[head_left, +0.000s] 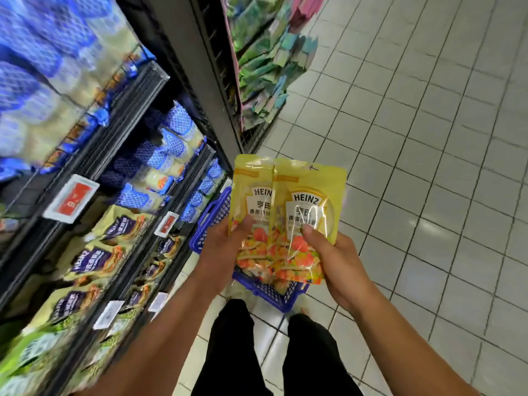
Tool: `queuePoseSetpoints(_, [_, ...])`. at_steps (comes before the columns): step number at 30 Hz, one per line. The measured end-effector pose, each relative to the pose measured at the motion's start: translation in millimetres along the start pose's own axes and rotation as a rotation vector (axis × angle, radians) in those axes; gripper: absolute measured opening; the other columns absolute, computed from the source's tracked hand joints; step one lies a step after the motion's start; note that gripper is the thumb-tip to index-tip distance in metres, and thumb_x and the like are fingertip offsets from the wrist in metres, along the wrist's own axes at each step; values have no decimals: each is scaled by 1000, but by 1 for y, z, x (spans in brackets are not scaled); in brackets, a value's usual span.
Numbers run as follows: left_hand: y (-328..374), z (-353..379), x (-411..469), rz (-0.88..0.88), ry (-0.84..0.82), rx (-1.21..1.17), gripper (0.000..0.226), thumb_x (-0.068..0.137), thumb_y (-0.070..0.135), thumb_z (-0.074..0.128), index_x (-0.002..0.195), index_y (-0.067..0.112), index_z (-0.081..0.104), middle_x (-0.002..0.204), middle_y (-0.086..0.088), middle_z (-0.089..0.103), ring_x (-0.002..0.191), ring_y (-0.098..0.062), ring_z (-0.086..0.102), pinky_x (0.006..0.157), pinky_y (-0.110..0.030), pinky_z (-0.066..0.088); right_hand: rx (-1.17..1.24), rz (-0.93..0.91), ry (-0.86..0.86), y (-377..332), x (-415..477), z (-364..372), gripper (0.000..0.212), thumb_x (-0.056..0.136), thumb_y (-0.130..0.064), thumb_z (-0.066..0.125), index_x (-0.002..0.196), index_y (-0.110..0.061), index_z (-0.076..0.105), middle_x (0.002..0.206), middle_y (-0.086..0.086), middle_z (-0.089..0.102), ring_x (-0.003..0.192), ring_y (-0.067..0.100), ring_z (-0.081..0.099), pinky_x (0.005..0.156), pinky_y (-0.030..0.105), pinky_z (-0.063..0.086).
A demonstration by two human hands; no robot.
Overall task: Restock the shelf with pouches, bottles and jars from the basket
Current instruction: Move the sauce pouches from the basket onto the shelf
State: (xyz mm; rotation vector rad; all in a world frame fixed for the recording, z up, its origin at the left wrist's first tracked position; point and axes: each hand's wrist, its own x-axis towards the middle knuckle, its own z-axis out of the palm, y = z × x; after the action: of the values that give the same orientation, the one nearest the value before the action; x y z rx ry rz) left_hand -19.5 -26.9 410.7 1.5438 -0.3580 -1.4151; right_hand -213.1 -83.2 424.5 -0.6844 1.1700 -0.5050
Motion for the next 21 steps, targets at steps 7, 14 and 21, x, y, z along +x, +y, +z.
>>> queuePoseSetpoints(7, [19,-5,-89,124,214,-165,41,74,51,73,102,22,77,99,-13,77,93,-30,74,77,-41,58,-127,-37,-265,-43,-43,20,39,73,-48,79,102,-23,78,103,14,77,95,32,75,73,35,60])
queuePoseSetpoints(14, [31,-45,-197,284,475,-316,35,73,51,75,99,28,78,101,-10,77,92,-29,75,70,-37,60,-212,-30,-574,-41,-92,90,42,76,-46,78,111,-22,76,112,16,75,103,35,73,76,39,61])
queuePoseSetpoints(21, [16,-100,-317,418,704,-430,22,80,40,76,94,23,78,96,-13,77,86,-29,75,64,-34,59,-349,-73,-841,-7,-166,179,32,81,-42,71,109,-27,76,111,13,76,103,34,73,90,51,57])
